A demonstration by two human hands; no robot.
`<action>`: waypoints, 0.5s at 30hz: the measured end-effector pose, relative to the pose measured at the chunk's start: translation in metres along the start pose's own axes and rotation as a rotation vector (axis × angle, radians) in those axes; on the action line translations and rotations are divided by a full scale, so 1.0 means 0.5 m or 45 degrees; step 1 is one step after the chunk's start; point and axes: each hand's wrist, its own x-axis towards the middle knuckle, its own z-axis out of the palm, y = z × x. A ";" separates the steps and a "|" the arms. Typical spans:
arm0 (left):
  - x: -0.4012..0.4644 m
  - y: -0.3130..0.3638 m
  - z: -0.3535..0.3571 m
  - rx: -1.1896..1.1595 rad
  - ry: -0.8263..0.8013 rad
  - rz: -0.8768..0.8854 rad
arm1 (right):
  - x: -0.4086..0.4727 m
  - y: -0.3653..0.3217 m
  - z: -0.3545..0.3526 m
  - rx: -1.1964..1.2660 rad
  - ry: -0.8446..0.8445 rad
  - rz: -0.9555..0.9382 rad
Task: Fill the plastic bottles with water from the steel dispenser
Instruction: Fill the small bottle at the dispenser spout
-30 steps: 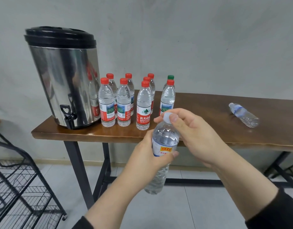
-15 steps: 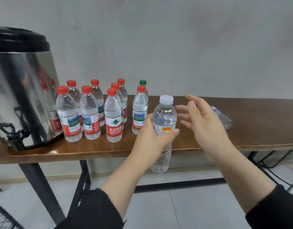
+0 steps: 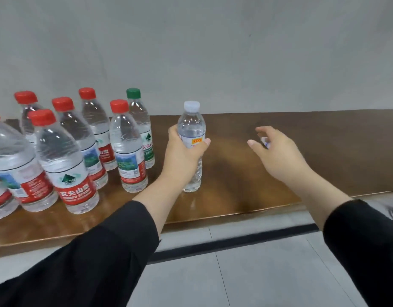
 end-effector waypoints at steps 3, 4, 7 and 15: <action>0.052 -0.025 0.028 0.024 0.046 0.012 | 0.083 0.067 0.001 -0.188 -0.033 0.084; 0.068 -0.031 0.036 0.029 0.048 0.018 | 0.108 0.087 0.005 -0.248 -0.063 0.110; 0.109 -0.046 0.056 0.033 0.079 0.022 | 0.174 0.150 0.018 -0.443 -0.158 0.200; 0.154 -0.087 0.074 0.093 0.164 0.065 | 0.242 0.281 0.054 -0.557 -0.335 0.407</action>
